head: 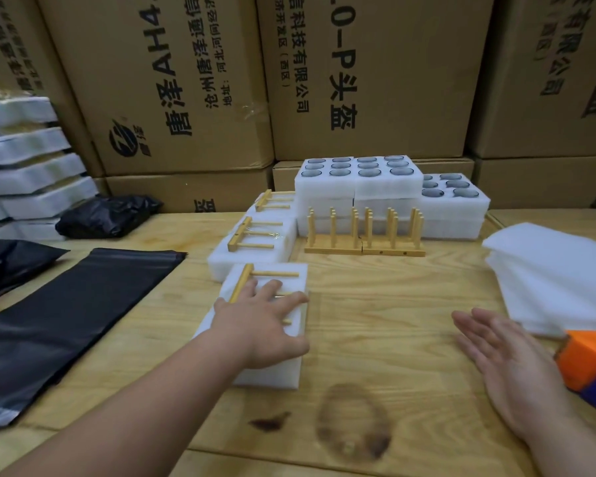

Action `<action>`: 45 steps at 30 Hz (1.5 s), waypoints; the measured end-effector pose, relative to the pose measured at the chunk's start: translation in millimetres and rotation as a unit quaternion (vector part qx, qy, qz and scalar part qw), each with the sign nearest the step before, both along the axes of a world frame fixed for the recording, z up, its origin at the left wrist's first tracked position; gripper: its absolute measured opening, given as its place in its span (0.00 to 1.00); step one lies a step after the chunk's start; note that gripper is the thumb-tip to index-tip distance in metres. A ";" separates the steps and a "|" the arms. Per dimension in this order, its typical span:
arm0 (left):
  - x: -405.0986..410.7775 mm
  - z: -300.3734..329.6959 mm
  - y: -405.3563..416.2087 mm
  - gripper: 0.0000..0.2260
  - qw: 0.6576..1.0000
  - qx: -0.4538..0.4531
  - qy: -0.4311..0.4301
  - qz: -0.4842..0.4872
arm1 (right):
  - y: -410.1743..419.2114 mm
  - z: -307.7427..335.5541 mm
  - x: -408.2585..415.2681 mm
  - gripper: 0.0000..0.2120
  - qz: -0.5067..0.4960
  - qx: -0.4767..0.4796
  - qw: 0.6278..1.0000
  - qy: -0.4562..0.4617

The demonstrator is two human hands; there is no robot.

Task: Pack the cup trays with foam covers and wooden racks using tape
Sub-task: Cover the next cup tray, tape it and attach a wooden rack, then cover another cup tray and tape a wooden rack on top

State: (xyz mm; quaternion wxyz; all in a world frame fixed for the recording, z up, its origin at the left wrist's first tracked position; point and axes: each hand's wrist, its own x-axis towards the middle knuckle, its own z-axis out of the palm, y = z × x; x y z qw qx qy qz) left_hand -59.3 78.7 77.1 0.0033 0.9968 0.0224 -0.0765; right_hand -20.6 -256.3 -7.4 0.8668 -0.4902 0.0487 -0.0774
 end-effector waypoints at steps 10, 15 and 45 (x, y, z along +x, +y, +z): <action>-11.8 -1.4 63.6 0.37 1.000 0.000 -0.004 0.024 | 2.2 1.0 -2.2 0.13 -0.005 -0.016 1.000 -0.020; -11.7 -1.9 75.8 0.35 1.000 0.008 -0.011 0.011 | 2.4 0.1 -2.3 0.14 -0.002 -0.023 0.999 -0.023; 24.1 -57.4 -63.6 0.32 0.982 -0.081 -0.011 -0.171 | 37.3 0.1 -23.8 0.19 0.067 -0.731 0.674 -0.076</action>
